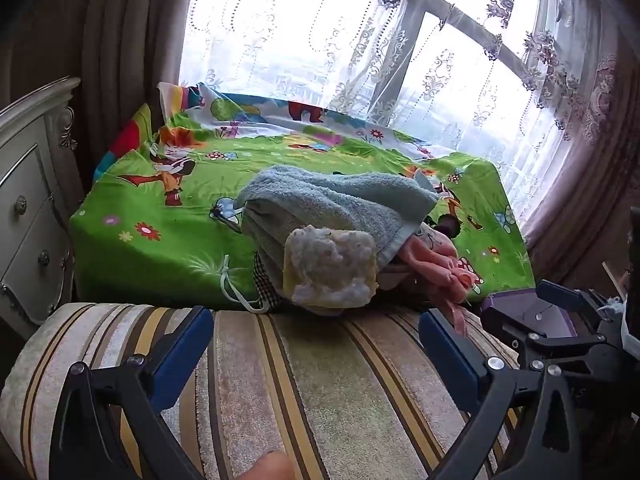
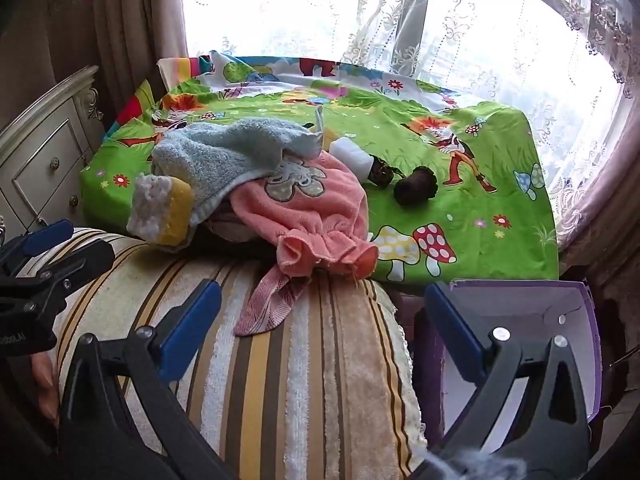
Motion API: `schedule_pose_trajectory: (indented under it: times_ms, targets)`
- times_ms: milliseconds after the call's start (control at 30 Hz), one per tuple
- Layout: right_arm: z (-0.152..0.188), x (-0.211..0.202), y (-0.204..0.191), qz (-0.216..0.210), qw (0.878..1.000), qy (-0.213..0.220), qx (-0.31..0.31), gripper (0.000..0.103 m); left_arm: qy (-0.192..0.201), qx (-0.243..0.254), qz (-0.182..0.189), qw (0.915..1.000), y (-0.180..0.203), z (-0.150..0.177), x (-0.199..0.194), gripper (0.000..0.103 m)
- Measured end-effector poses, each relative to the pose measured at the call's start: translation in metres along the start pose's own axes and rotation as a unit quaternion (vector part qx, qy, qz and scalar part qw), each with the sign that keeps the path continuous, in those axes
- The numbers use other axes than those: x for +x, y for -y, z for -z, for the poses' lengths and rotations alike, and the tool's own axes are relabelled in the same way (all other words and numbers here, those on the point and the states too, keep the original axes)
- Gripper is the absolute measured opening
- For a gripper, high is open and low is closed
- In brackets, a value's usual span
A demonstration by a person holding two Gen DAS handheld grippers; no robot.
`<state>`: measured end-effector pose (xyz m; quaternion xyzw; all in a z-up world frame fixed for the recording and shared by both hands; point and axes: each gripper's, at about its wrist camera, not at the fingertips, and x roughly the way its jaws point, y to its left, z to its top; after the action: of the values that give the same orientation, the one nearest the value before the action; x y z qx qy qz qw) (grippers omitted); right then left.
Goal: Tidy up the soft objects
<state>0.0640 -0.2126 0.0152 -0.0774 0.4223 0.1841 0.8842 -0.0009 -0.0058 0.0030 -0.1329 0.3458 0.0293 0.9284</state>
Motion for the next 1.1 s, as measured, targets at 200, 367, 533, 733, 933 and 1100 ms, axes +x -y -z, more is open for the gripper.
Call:
schedule_pose_trajectory:
  times_ms: [200, 367, 533, 733, 933, 1100]
  targets:
    - [-0.011, -0.009, 0.003, -0.023, 1.0, 0.012, 0.016, 0.102, -0.021, 0.001, 0.0, 0.9998, -0.003, -0.007, 0.002, 0.103]
    - [-0.02, -0.013, 0.008, -0.01, 0.999, 0.022, 0.026, 0.102, -0.03, 0.011, 0.005, 0.9995, -0.002, -0.01, 0.004, 0.103]
    - [-0.029, -0.009, 0.003, -0.018, 1.0, 0.016, 0.004, 0.102, -0.036, 0.028, 0.003, 0.9989, 0.005, -0.019, 0.008, 0.102]
    - [-0.038, -0.01, -0.001, -0.002, 0.999, 0.031, -0.011, 0.102, -0.04, 0.04, -0.011, 0.9983, 0.009, -0.032, 0.014, 0.102]
    - [-0.043, -0.006, -0.001, -0.017, 0.999, 0.026, -0.007, 0.102, -0.044, 0.045, -0.021, 0.9978, 0.011, -0.036, 0.018, 0.102]
    - [-0.041, -0.003, 0.001, -0.018, 1.0, 0.021, -0.002, 0.102, -0.046, 0.047, -0.019, 0.9977, 0.012, -0.036, 0.018, 0.102]
